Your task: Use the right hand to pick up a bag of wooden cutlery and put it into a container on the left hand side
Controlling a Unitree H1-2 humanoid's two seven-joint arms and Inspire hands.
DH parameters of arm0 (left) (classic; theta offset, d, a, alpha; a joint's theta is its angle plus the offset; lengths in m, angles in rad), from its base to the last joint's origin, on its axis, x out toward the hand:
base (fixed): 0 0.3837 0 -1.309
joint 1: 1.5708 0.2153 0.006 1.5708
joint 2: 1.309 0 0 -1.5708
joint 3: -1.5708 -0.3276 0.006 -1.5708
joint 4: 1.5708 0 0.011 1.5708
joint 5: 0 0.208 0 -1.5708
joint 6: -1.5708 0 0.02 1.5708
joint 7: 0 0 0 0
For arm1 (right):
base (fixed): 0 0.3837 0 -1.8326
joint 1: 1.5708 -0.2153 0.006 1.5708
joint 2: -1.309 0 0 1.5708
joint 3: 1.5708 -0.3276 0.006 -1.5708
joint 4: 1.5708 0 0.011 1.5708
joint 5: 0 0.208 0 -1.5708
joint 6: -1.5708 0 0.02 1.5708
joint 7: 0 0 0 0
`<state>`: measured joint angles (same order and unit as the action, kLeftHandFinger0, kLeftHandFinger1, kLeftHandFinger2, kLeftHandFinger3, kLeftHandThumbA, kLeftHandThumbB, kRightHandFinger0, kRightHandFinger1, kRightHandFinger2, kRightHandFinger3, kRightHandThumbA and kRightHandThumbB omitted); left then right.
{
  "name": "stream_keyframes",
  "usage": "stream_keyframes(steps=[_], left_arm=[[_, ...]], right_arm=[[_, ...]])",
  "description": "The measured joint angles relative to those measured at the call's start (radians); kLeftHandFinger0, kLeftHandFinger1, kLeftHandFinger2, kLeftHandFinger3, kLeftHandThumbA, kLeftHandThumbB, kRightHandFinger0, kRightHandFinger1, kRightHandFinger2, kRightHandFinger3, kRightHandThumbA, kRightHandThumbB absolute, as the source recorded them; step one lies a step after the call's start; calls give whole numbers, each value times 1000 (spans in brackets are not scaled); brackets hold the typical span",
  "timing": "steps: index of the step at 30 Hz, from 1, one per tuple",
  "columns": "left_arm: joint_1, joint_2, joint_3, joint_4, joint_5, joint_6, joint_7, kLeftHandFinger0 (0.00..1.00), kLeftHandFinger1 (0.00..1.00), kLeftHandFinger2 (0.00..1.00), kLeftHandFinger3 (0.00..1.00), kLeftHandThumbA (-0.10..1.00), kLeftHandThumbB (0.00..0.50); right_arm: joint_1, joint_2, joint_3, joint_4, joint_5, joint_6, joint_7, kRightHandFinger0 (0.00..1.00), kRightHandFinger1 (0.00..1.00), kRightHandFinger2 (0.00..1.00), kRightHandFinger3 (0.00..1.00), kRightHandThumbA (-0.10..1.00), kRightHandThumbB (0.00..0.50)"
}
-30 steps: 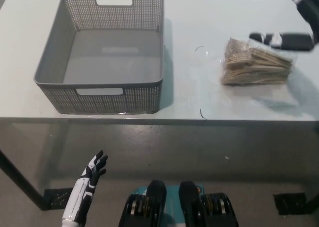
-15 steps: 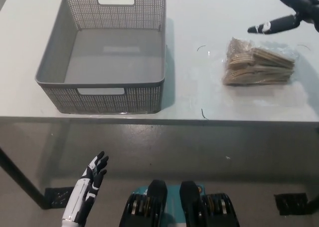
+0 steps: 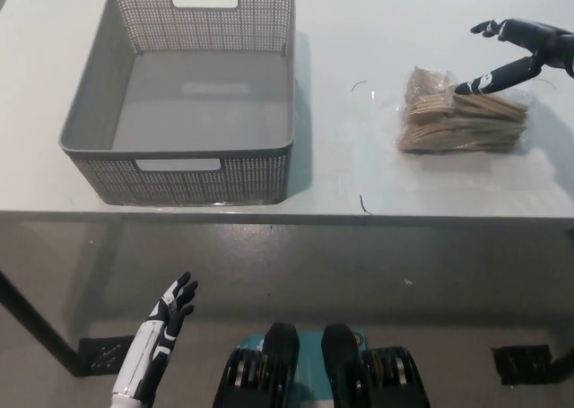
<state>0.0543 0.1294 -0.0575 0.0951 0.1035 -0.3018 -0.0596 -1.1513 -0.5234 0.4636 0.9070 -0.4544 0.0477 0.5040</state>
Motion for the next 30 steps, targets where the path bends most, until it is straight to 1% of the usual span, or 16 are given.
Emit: stream_keyframes(steps=[2, 14, 17, 20, 22, 30], left_arm=[[0, 2, 0, 0, 0, 0, -1, 1000, 1000, 1000, 1000, 995, 91], [-7, 12, -1, 7, -1, -3, -8, 1000, 1000, 1000, 1000, 980, 98], [-9, 14, -2, 7, -1, -3, -13, 1000, 1000, 1000, 1000, 977, 87], [-11, 16, -2, 8, -1, -5, -17, 1000, 1000, 1000, 1000, 984, 96], [-13, 16, -2, 8, -1, -6, -19, 1000, 1000, 1000, 1000, 983, 89], [-22, 20, -2, 11, -1, -11, -27, 1000, 1000, 1000, 1000, 974, 111]], right_arm=[[-4, 0, 5, 0, -2, -1, 9, 1000, 1000, 1000, 1000, 811, 500], [-15, 0, 50, 47, -40, -28, 42, 1000, 1000, 1000, 1000, 839, 500], [-15, 0, 55, 70, -46, -36, 44, 1000, 1000, 1000, 1000, 836, 500], [-16, 0, 58, 97, -50, -42, 45, 1000, 1000, 1000, 1000, 823, 500], [-16, 0, 60, 111, -52, -45, 46, 1000, 1000, 1000, 1000, 821, 500], [-19, 7, 66, 142, -66, -56, 52, 1000, 1000, 1000, 1000, 816, 500]])
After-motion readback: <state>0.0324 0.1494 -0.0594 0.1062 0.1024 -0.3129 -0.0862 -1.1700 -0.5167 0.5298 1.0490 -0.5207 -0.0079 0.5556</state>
